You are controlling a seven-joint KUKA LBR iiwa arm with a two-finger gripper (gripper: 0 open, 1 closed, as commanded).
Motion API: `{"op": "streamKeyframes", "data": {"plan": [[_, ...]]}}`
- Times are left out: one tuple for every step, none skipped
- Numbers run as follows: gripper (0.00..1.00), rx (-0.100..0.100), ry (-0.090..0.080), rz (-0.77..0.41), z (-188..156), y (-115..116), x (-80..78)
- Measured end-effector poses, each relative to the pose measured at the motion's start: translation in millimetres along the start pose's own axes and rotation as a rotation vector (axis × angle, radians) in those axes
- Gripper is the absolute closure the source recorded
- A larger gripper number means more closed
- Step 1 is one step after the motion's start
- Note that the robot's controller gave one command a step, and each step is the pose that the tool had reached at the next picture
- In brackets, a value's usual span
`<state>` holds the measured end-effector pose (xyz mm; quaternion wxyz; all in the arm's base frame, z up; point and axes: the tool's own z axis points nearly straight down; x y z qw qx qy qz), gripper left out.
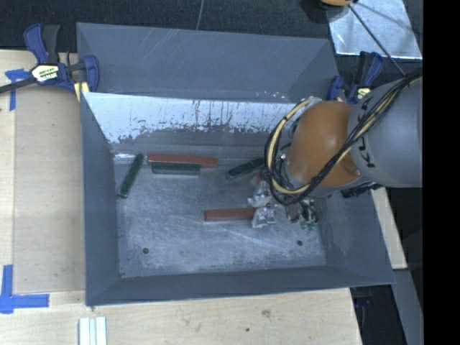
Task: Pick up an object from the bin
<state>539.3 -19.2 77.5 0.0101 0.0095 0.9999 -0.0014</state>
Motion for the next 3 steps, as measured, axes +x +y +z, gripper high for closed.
{"op": "streamKeyframes", "data": {"plan": [[1.0,0.0,0.002,0.0,-3.0,-0.1,0.8],[1.0,-0.002,0.022,-0.001,-18.4,0.3,4.5],[1.0,-0.002,0.024,-0.001,-42.2,0.3,3.1]]}}
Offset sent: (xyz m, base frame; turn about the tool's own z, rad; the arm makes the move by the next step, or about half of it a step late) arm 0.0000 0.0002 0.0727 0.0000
